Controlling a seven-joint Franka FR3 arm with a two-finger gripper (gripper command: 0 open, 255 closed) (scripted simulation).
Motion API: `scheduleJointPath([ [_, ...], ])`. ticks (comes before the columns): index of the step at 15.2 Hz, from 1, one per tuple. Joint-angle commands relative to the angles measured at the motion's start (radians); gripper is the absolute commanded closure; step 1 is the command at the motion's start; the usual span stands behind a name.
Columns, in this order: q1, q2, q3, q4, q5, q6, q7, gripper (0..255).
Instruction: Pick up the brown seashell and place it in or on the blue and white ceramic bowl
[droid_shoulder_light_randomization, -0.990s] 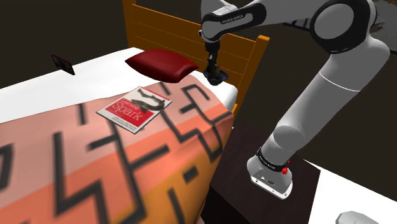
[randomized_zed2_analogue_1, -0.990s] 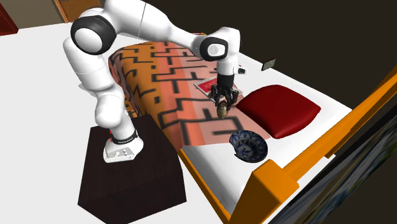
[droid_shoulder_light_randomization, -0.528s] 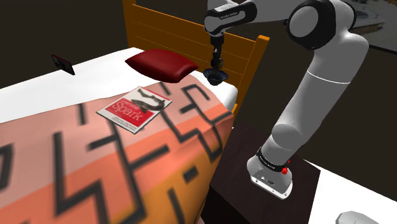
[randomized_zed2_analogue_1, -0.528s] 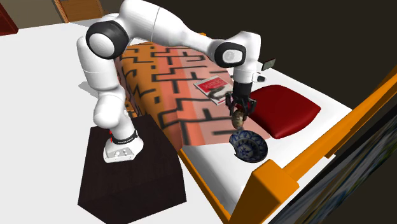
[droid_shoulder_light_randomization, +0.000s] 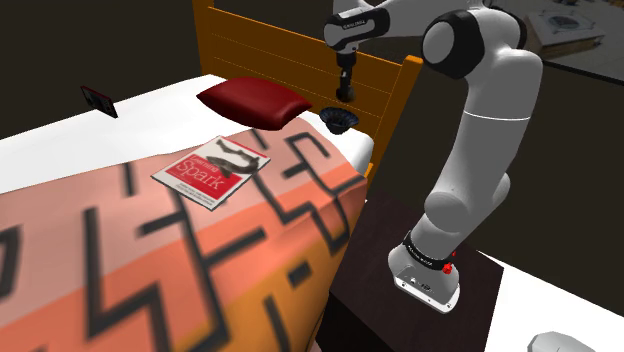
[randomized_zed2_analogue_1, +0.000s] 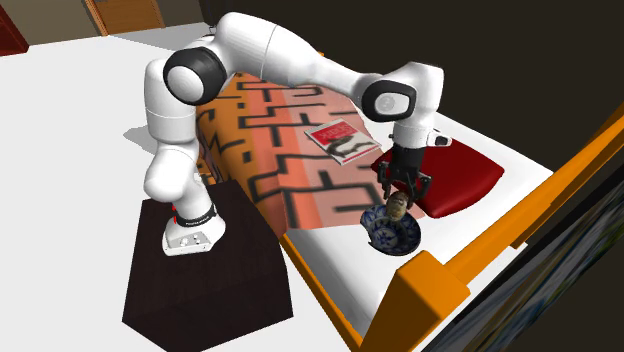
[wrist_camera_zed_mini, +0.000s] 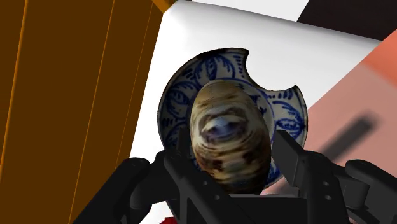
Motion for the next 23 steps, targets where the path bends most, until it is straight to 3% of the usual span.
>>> scheduleJointPath([
  [1,-0.005,0.012,-0.001,-0.008,0.001,0.021,-0.002,255],
  [13,-0.009,0.061,-0.001,-0.101,-0.005,0.160,0.032,255],
  [20,-0.009,0.061,-0.001,-0.101,-0.005,0.160,0.032,255],
  [21,-0.009,0.061,-0.001,-0.101,-0.005,0.160,0.032,0],
  [23,-0.009,0.061,-0.001,-0.101,-0.005,0.160,0.032,0],
])
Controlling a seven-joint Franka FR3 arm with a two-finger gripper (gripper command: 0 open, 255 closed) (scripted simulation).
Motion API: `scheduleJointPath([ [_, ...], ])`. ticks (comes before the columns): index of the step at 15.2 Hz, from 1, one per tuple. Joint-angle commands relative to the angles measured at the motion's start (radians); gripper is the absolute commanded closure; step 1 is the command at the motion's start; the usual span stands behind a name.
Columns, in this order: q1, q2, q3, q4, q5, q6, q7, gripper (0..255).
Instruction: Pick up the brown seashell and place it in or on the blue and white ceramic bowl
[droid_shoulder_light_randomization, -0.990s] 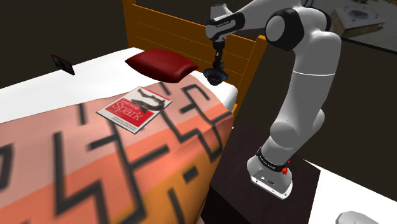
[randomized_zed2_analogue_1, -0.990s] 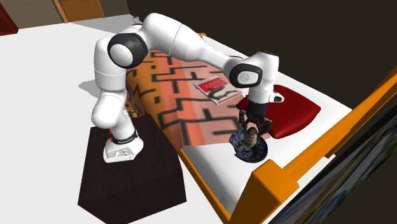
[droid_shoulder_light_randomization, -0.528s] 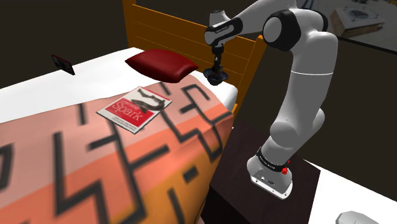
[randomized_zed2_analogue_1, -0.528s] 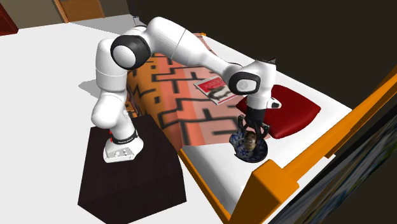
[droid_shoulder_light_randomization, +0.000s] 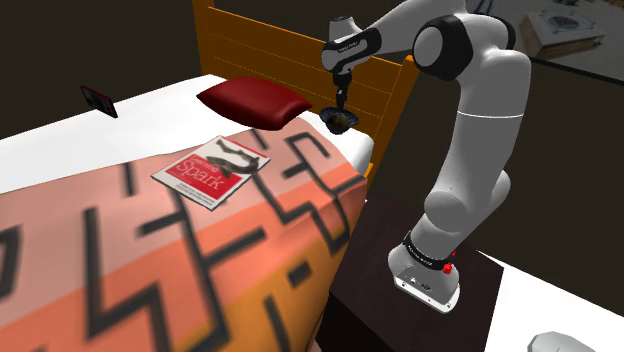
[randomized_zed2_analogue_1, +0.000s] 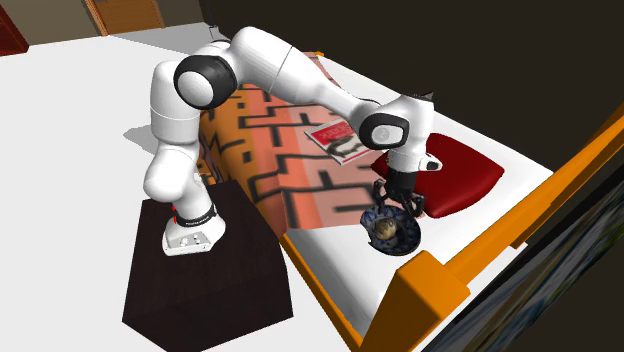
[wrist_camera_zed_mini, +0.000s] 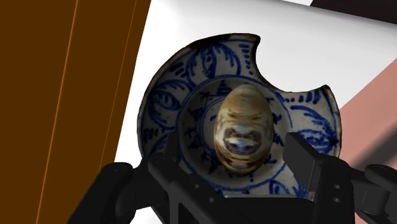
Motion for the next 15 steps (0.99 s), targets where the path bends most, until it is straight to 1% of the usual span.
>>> scheduleJointPath([
  [1,0.000,0.000,0.000,0.000,0.000,0.000,0.000,0],
  [3,0.000,0.000,0.000,0.000,0.000,0.000,0.000,0],
  [7,0.019,-0.038,0.007,0.071,0.003,-0.112,-0.003,0],
  [15,0.019,-0.038,0.007,0.071,0.003,-0.112,-0.003,0],
])
